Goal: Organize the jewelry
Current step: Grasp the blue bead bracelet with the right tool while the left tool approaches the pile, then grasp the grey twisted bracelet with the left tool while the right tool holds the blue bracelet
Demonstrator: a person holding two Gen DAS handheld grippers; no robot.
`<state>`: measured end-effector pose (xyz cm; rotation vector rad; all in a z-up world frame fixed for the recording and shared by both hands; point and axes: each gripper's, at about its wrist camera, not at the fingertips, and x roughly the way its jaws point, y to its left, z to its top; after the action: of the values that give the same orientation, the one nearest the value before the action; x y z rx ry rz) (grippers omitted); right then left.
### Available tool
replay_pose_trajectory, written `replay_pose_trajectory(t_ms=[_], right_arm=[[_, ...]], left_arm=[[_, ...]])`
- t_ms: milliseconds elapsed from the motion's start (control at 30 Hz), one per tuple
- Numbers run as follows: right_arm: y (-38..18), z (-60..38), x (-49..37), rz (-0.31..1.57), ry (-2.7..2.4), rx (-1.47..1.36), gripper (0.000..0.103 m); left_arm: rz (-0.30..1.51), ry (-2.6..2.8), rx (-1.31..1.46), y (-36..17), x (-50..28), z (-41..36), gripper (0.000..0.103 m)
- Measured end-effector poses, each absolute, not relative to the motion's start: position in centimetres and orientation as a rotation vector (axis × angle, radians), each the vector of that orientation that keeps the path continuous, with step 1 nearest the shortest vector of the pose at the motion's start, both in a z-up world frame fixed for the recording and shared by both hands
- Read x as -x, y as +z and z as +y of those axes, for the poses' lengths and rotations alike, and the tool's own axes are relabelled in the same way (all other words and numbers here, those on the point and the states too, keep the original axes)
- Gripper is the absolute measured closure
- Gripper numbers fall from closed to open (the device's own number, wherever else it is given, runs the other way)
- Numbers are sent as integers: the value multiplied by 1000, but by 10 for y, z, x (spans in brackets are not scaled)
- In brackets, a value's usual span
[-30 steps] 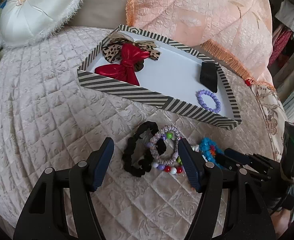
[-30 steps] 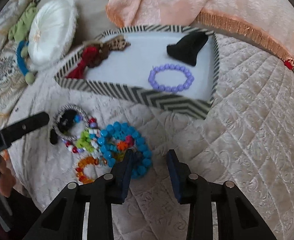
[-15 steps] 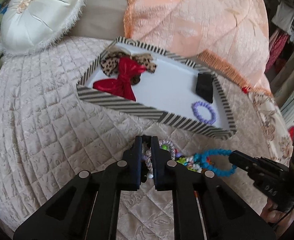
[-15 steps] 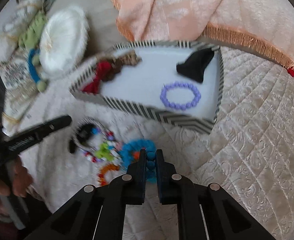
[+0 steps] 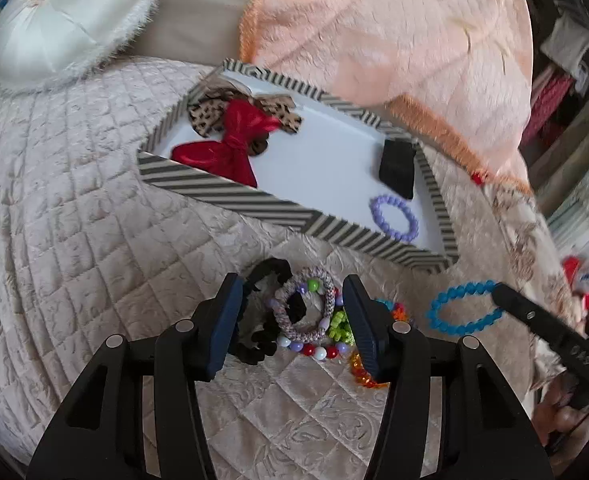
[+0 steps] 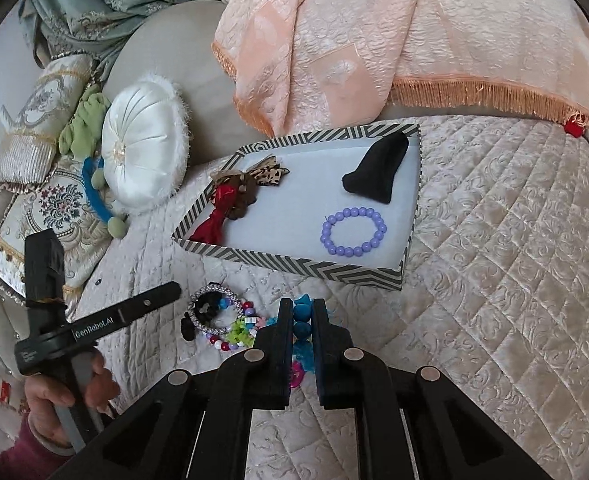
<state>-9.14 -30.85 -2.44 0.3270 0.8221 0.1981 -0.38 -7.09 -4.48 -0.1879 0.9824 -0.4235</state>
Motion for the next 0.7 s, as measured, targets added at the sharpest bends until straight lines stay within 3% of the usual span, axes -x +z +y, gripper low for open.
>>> replay_pose_trajectory(t_ms=[33,67,100,133,300,700], right_arm=[[-25,-309,92,822,199,-327,95],[-25,-310,93,822,200,-329,95],[-25,-310,92,823,202,-330,95],[-25,-310,92,823,203,-332,95],[-23,-313,93,813,205,-341,95],[-3,-308,102,747,257,-374,95]], left_arm=[[989,-419,161,-48,3,-76,52],[994,-417,147,-50,3,-79,60],[1003,-416,132,-53,2,-82,82],[1017,-413,117,-56,0,-85,90],[1012,-427,158,-54,0,-79,97],[866,-481,181,10,32,-65,97]])
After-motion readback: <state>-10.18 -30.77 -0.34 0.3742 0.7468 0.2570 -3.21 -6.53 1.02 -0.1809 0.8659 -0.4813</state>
